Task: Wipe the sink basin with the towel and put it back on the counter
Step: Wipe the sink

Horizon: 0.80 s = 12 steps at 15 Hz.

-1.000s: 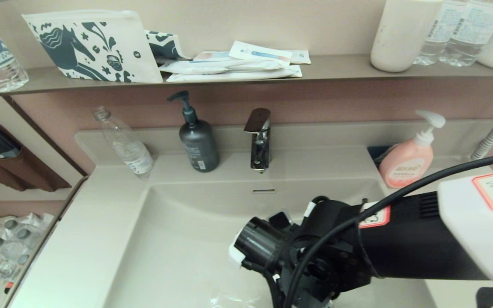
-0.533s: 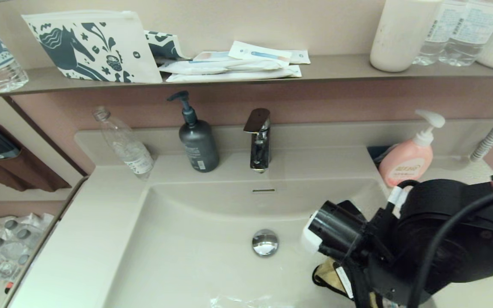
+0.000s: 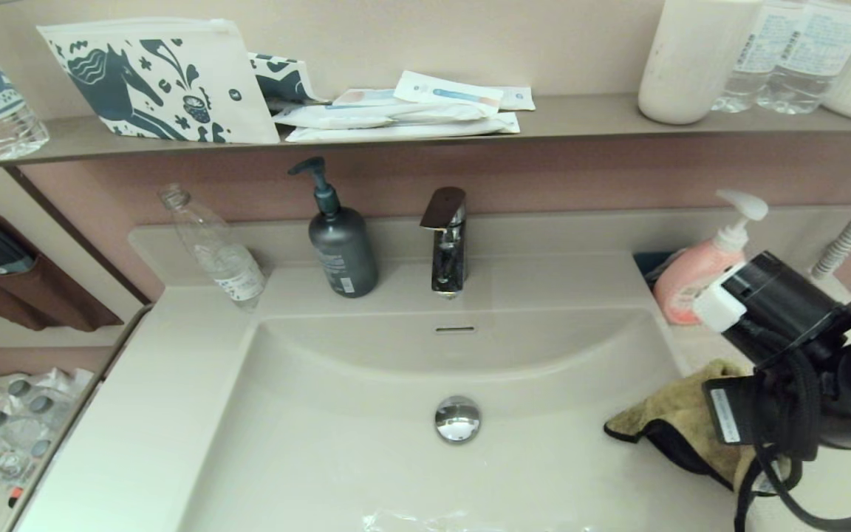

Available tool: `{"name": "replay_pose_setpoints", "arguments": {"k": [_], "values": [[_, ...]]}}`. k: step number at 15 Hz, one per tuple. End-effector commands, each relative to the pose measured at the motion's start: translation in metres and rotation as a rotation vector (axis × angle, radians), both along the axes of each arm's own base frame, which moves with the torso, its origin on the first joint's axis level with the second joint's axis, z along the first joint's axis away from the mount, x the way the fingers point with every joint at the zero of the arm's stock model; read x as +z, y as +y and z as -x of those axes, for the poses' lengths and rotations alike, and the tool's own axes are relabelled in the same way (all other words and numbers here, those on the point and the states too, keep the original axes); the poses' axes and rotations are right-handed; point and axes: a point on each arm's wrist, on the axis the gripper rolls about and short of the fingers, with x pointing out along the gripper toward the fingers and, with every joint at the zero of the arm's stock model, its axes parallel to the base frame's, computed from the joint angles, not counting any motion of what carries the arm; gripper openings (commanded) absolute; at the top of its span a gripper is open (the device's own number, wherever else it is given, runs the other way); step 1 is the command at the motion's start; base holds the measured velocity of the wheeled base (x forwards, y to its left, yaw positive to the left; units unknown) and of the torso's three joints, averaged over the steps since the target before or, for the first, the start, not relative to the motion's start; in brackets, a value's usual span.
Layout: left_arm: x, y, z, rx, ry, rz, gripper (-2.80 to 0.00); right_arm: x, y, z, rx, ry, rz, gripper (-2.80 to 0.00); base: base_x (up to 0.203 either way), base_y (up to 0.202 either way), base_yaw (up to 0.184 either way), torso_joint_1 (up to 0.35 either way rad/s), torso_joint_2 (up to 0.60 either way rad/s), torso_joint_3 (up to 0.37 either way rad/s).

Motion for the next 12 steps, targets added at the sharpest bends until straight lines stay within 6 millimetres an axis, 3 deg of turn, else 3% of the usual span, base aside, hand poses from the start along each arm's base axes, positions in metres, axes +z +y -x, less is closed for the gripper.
{"name": "replay_pose_setpoints", "arguments": {"k": [1, 5, 12], "values": [[0.000, 0.000, 0.000, 0.001, 0.000, 0.000, -2.80, 0.013, -0.023, 0.002, -0.085, -0.051, -0.029, -2.80, 0.000, 0.000, 0.000, 0.000, 0.00, 0.000], [0.000, 0.000, 0.000, 0.001, 0.000, 0.000, -2.80, 0.031, -0.039, 0.011, -0.132, -0.125, -0.069, -2.80, 0.000, 0.000, 0.000, 0.000, 0.00, 0.000], [0.000, 0.000, 0.000, 0.001, 0.000, 0.000, -2.80, 0.037, -0.046, 0.024, -0.134, -0.149, -0.087, -2.80, 0.000, 0.000, 0.000, 0.000, 0.00, 0.000]]}}
